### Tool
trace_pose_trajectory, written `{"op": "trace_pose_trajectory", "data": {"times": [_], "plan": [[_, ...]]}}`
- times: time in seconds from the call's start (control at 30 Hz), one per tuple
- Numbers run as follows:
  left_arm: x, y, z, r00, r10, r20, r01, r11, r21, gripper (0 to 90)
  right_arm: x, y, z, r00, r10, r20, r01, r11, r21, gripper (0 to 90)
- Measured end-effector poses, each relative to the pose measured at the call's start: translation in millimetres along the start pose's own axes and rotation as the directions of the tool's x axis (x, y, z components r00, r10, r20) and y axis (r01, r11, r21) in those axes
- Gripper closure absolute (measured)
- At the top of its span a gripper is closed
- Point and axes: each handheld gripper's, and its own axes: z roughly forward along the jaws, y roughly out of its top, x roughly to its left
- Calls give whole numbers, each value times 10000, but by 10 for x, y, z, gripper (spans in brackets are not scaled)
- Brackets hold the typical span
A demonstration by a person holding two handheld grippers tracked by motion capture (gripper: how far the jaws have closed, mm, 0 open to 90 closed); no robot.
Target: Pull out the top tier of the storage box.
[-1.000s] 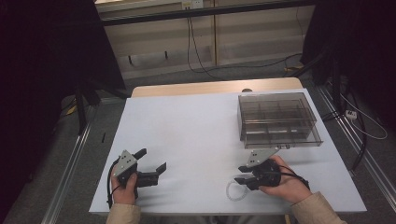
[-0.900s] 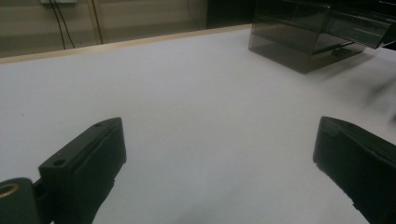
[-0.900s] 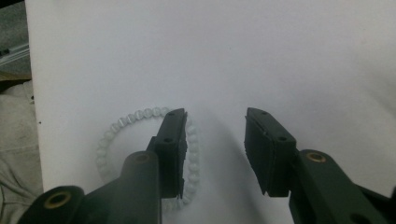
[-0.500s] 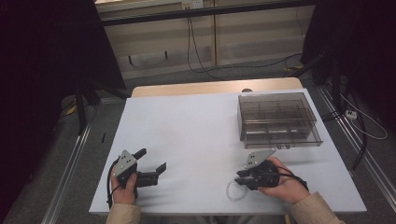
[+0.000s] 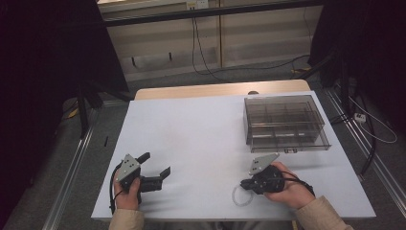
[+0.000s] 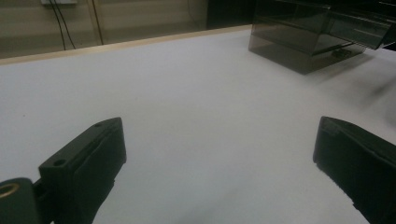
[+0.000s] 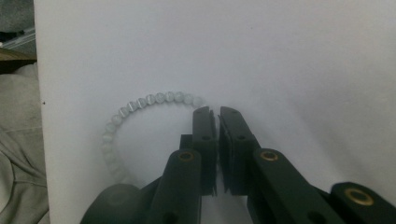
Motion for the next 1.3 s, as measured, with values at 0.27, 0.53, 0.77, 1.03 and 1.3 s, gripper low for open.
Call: {"op": "trace_pose_trajectory", "data": {"times": [0.27,0.53,0.77,1.03,1.3], "plan": [[1,1,-1,10000,4,5,-4,10000,-10,27,7,12,-2,10000,-60,31,60,10000,53,869],[2,-1,2,10000,1,4,-1,10000,10,27,-53,42,-80,9991,374,-186,-373,9993,79,880],[-4,-2,6,10000,-11,21,11,10000,7,27,-121,146,-255,9973,637,-361,-637,9980,-11,880],[-2,-2,7,10000,10,23,-10,10000,24,27,-169,250,-381,9950,844,-529,-839,9964,107,881],[-3,-3,9,10000,8,24,-8,10000,25,27,-203,332,-486,9912,1122,-704,-1105,9935,267,881]]}}
